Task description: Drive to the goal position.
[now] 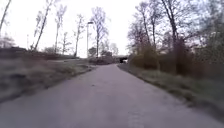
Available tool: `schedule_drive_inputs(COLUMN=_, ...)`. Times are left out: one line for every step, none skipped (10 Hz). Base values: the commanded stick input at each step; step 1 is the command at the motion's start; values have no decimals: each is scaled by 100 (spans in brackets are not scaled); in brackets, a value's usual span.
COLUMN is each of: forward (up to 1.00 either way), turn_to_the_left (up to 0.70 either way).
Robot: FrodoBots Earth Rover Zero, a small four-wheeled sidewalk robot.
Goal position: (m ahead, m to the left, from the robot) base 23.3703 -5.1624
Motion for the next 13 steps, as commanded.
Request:
schedule_drive_inputs(forward=100, turn_to_the_left=1)
schedule_drive_inputs(forward=100, turn_to_the_left=1)
schedule_drive_inputs(forward=100, turn_to_the_left=1)
schedule_drive_inputs(forward=100, turn_to_the_left=1)
schedule_drive_inputs(forward=100, turn_to_the_left=1)
schedule_drive_inputs(forward=100, turn_to_the_left=1)
schedule_drive_inputs(forward=100, turn_to_the_left=1)
schedule_drive_inputs(forward=100, turn_to_the_left=1)
schedule_drive_inputs(forward=100, turn_to_the_left=1)
schedule_drive_inputs(forward=100, turn_to_the_left=1)
schedule_drive_inputs(forward=100, turn_to_the_left=1)
schedule_drive_inputs(forward=100, turn_to_the_left=1)
schedule_drive_inputs(forward=100, turn_to_the_left=1)
